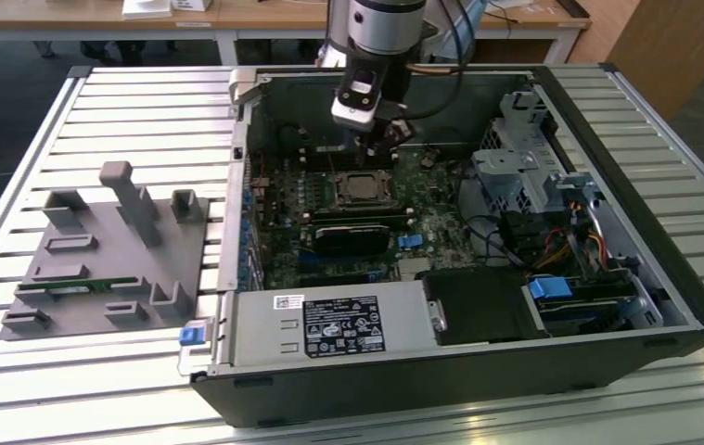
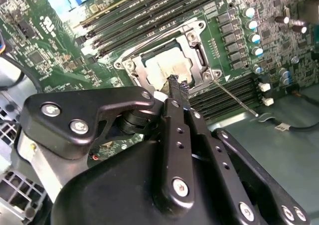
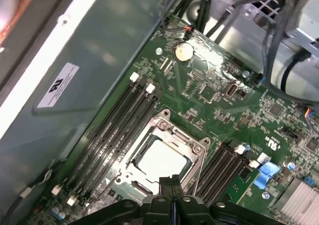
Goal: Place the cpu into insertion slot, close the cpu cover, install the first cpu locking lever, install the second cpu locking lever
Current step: 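Install the first cpu locking lever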
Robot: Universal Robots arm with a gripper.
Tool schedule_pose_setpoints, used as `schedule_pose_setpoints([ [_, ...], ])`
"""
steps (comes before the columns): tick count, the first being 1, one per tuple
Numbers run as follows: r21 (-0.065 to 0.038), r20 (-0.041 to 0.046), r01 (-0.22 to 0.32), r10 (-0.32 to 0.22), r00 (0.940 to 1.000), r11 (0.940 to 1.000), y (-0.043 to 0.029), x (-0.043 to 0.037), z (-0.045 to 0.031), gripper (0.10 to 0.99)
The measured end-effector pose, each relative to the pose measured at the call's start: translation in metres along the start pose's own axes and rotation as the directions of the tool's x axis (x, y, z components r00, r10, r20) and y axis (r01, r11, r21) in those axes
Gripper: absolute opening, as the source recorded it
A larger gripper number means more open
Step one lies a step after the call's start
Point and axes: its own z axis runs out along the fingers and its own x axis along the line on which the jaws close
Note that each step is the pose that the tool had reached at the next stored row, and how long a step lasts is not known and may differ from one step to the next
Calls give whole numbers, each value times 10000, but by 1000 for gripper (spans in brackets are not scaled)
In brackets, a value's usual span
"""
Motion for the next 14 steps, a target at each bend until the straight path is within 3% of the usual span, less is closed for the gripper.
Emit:
schedule_pose_setpoints([
  [6,-13,20,504,-504,9987,9987,0,0,0,106],
  [10,-127,45,658,-657,9978,9978,0,0,-5,106],
  [12,-236,-70,697,-699,9975,9973,0,0,-8,106],
  [14,-404,-281,749,-761,9967,9964,0,0,-8,106],
])
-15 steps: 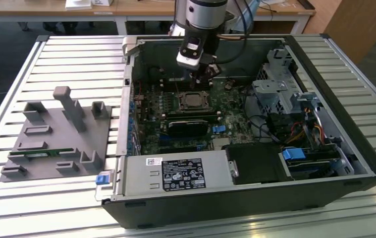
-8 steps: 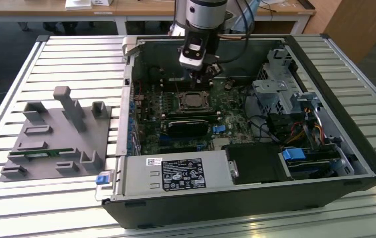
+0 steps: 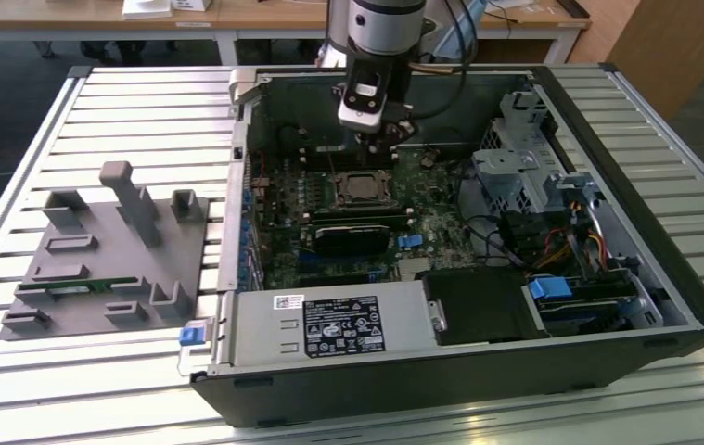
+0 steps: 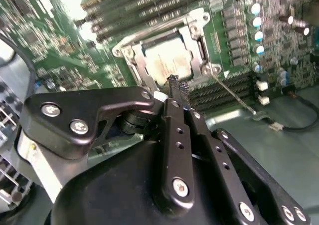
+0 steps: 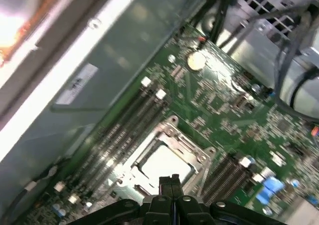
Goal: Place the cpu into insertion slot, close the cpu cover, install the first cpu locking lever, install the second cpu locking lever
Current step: 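Install the first cpu locking lever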
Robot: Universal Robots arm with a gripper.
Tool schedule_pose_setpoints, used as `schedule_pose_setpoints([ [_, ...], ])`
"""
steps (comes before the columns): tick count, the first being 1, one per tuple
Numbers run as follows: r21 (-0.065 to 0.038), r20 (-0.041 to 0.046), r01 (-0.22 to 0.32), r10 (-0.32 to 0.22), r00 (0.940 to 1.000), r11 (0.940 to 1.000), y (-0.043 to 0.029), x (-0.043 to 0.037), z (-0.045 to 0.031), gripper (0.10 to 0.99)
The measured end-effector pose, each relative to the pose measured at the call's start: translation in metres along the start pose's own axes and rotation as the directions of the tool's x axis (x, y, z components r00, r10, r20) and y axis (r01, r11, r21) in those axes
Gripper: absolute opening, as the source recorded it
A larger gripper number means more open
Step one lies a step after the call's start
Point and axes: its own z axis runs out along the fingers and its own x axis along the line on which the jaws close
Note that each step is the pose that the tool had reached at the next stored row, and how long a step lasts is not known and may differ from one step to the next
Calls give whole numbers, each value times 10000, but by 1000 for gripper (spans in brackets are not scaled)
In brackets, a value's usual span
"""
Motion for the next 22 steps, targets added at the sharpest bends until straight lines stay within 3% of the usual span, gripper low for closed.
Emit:
schedule_pose_setpoints([
  [2,-97,-129,112,-113,9999,9999,0,0,0,106],
  [3,-108,-150,218,-220,9996,9997,0,0,0,106],
  [8,-82,-179,1071,-1072,9941,9942,0,0,1,106],
  [14,-51,-210,2012,-2013,9793,9795,0,0,5,106],
  [18,-32,-233,2675,-2675,9633,9636,0,0,6,106],
  [22,-12,-260,3367,-3366,9413,9416,0,0,11,106],
])
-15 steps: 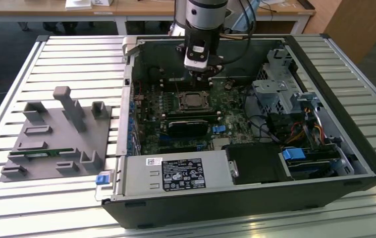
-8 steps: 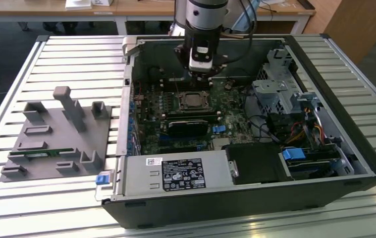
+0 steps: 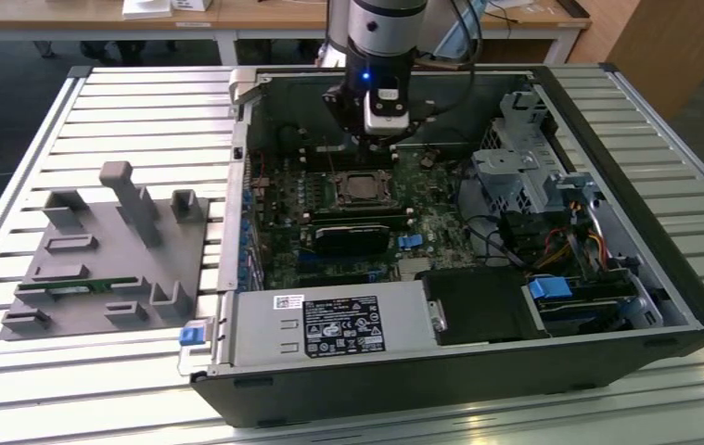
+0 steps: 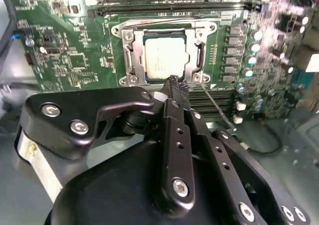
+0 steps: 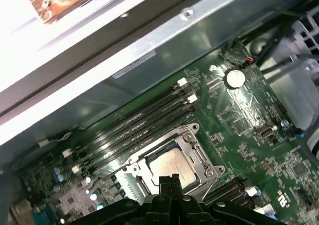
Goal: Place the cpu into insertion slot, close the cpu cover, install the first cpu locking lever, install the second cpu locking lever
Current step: 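Install the first cpu locking lever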
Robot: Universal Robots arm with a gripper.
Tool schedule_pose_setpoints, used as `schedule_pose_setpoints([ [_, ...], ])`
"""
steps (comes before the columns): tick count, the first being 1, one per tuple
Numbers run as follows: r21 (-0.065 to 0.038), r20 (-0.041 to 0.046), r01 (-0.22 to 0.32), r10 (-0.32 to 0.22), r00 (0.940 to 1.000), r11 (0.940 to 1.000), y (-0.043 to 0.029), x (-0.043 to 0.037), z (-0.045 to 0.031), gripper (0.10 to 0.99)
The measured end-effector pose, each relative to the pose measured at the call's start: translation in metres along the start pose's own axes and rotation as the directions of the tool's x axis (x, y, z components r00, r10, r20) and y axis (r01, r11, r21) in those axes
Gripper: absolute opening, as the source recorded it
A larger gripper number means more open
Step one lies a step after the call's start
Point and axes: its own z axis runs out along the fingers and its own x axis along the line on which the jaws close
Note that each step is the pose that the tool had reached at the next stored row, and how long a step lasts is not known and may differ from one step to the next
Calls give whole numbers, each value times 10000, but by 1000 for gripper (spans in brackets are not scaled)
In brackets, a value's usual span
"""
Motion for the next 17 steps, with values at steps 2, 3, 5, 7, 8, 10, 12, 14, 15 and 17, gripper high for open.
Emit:
schedule_pose_setpoints([
  [2,19,-15,369,-369,9993,9993,0,0,2,106],
  [3,28,-22,547,-547,9985,9985,0,0,4,106],
  [5,46,-38,906,-906,9959,9959,0,0,6,106],
  [7,64,-54,1280,-1280,9918,9918,-1,0,8,106],
  [8,72,-62,1456,-1455,9893,9893,0,0,10,106],
  [10,88,-79,1811,-1810,9834,9834,-1,-1,13,106],
  [12,104,-95,2139,-2138,9768,9768,-1,-1,14,106],
  [14,107,-91,2335,-2334,9723,9723,-1,-1,15,106],
  [15,84,-63,2377,-2377,9713,9713,-1,-1,15,106],
  [17,-104,-66,2426,-2427,9701,9701,-1,-1,16,106],
])
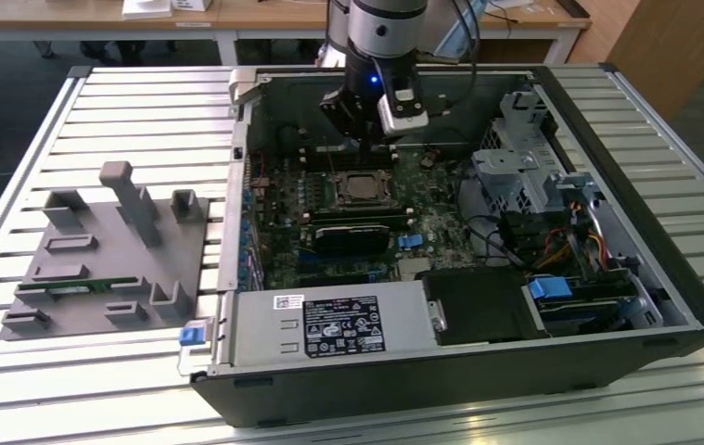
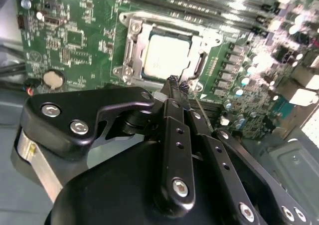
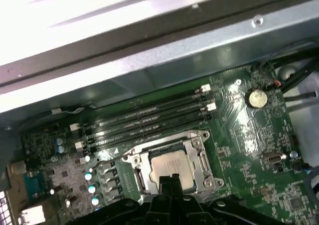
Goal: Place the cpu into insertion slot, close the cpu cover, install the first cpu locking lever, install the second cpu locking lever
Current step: 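Install the first cpu locking lever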
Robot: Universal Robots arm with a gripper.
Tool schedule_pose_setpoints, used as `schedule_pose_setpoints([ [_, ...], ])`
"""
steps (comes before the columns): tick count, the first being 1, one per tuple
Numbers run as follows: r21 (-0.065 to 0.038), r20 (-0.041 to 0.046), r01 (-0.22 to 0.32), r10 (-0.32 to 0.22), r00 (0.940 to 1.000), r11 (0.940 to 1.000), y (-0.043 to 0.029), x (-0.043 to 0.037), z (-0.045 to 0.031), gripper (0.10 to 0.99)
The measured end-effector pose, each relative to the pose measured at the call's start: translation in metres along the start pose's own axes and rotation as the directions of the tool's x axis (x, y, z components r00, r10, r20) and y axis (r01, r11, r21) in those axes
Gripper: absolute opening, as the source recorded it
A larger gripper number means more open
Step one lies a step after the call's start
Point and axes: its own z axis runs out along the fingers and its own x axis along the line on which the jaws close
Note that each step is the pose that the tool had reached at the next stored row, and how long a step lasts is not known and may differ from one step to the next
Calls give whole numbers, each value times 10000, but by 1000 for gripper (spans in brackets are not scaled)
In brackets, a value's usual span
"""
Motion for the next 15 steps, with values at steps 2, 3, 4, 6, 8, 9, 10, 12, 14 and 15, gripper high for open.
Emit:
schedule_pose_setpoints([
  [2,-158,27,49,-49,10000,9999,0,2,0,106],
  [3,-182,84,91,-89,9999,9998,0,1,-1,106],
  [4,-198,130,166,-163,9998,9997,0,1,0,106],
  [6,-206,169,452,-449,9988,9988,1,1,1,106],
  [8,-200,194,765,-761,9969,9969,0,1,0,106],
  [9,-198,200,929,-925,9955,9955,0,1,0,106],
  [10,-191,198,1100,-1097,9938,9937,0,1,0,106],
  [12,-179,185,1460,-1456,9892,9891,0,1,4,106],
  [14,-167,166,1822,-1820,9832,9831,-1,1,7,106],
  [15,-161,157,1979,-1976,9802,9801,-1,1,8,106],
])
